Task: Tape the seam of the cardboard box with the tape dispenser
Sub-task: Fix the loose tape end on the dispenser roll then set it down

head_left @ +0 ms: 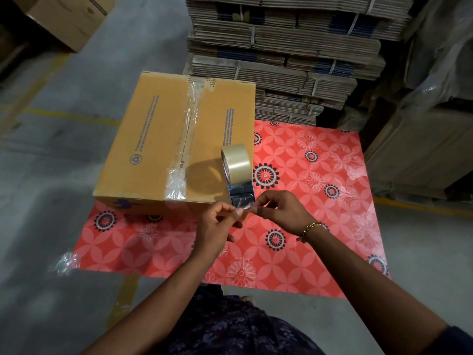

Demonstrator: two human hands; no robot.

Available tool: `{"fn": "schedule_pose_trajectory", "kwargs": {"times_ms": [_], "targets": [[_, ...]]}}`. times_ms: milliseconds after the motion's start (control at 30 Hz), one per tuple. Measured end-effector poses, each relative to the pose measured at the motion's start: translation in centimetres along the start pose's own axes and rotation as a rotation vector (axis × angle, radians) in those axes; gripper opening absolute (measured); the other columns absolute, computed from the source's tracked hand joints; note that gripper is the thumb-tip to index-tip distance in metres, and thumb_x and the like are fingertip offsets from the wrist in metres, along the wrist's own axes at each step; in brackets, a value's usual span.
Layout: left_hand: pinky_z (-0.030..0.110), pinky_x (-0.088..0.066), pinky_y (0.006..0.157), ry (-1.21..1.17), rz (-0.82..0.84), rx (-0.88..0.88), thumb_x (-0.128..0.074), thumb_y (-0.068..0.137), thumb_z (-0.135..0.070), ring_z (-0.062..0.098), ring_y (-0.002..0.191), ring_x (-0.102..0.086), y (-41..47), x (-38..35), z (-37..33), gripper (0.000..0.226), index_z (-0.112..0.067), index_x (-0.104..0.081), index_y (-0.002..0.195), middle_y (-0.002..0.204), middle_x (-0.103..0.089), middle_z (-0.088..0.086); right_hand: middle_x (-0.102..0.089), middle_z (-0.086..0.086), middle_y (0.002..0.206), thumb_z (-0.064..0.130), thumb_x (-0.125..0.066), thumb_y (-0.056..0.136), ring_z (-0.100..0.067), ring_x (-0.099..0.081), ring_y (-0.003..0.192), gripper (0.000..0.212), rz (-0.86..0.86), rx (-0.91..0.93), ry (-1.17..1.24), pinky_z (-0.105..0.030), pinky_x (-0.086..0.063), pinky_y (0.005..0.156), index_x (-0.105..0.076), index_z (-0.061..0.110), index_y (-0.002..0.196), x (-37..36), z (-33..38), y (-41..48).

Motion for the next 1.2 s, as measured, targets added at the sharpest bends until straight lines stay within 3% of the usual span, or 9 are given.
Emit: {"fn": "schedule_pose_trajectory", "kwargs": {"times_ms": [67,133,233,300,500,700,833,1033,1200], "targets": [[0.030,-0.053,0.046,-0.038,-0.013,0.039,-0.074,0.092,-0.017,0.013,0.072,-0.075,0.1,0.0,0.2,0.010,-0.008,-0.069,0.090,0.086,-0.077,0.005,-0.072,0.002,0.075,0.015,-0.074,0.085,-0.009,-0.063,0.062,0.004,0.037,-0.044,0.054,-0.016,-0.044,0.054,-0.074,0.012,0.083,-0.1,-0.3,0.2],[0.029,-0.052,0.046,-0.065,-0.016,0.070,-0.075,0.091,-0.016,0.015,0.070,-0.075,0.3,0.0,0.4,0.011,-0.008,-0.069,0.088,0.084,-0.078,0.006,-0.072,-0.009,0.073,0.020,-0.074,0.084,-0.017,-0.063,0.063,0.006,0.049,-0.104,0.093,-0.021,-0.043,0.051,-0.074,0.013,0.082,-0.2,-0.8,0.3],[0.027,-0.051,0.045,-0.068,-0.028,0.100,-0.077,0.089,-0.016,0.017,0.072,-0.076,0.4,0.1,0.4,0.010,-0.011,-0.071,0.083,0.079,-0.079,0.005,-0.074,-0.021,0.084,0.018,-0.071,0.081,-0.020,-0.065,0.066,0.008,0.045,-0.186,0.125,-0.026,-0.042,0.048,-0.074,0.011,0.083,-0.4,-1.6,0.4],[0.027,-0.052,0.045,-0.070,-0.040,0.120,-0.077,0.089,-0.018,0.016,0.072,-0.076,0.4,0.2,0.4,0.011,-0.012,-0.071,0.082,0.077,-0.078,0.004,-0.075,-0.020,0.086,0.011,-0.068,0.082,-0.014,-0.067,0.065,0.007,0.036,-0.224,0.126,-0.025,-0.043,0.047,-0.074,0.008,0.082,-0.4,-1.6,0.5],[0.024,-0.049,0.046,-0.088,-0.103,0.190,-0.079,0.087,-0.024,0.009,0.063,-0.071,0.1,-0.1,0.7,0.019,-0.007,-0.072,0.083,0.073,-0.076,0.002,-0.071,0.002,0.068,0.009,-0.065,0.080,-0.012,-0.064,0.062,0.010,0.038,-0.290,0.088,-0.023,-0.042,0.046,-0.074,0.004,0.080,-0.4,-1.1,0.5],[0.023,-0.048,0.046,-0.098,-0.178,0.224,-0.077,0.088,-0.020,0.022,0.067,-0.073,0.3,-0.4,1.0,0.017,-0.007,-0.068,0.082,0.076,-0.078,0.008,-0.075,-0.011,0.077,0.011,-0.067,0.077,-0.016,-0.064,0.064,0.011,0.000,-0.303,0.078,-0.023,-0.043,0.045,-0.075,0.004,0.078,-0.3,-0.9,0.5],[0.022,-0.047,0.046,-0.083,-0.195,0.212,-0.076,0.088,-0.018,0.022,0.069,-0.074,0.2,-0.5,0.9,0.014,-0.007,-0.068,0.085,0.079,-0.079,0.008,-0.076,-0.019,0.082,0.014,-0.068,0.076,-0.018,-0.066,0.065,0.011,-0.013,-0.311,0.066,-0.025,-0.045,0.047,-0.075,0.006,0.076,-0.5,-1.1,0.5],[0.021,-0.046,0.043,-0.074,-0.197,0.203,-0.074,0.089,-0.014,0.009,0.056,-0.068,0.0,-0.6,0.4,0.019,-0.013,-0.061,0.075,0.064,-0.074,-0.005,-0.076,-0.016,0.080,0.016,-0.068,0.077,-0.018,-0.067,0.065,0.012,-0.019,-0.305,0.060,-0.024,-0.047,0.047,-0.075,0.006,0.077,-0.4,-1.1,0.5],[0.021,-0.042,0.038,-0.097,-0.194,0.195,-0.078,0.086,-0.012,0.011,0.055,-0.067,0.1,-0.5,0.0,0.038,-0.016,-0.041,0.081,0.061,-0.065,-0.005,-0.073,-0.003,0.073,0.014,-0.067,0.079,-0.016,-0.066,0.065,0.013,-0.022,-0.338,0.094,-0.022,-0.044,0.046,-0.074,0.003,0.082,0.1,-1.8,0.2]]}}
Point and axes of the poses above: each hand's wrist, its own y-axis towards the middle knuckle, its own x-axis out of the back of the hand, z = x × y, the point moved 10 cm from there along y, towards the middle knuckle
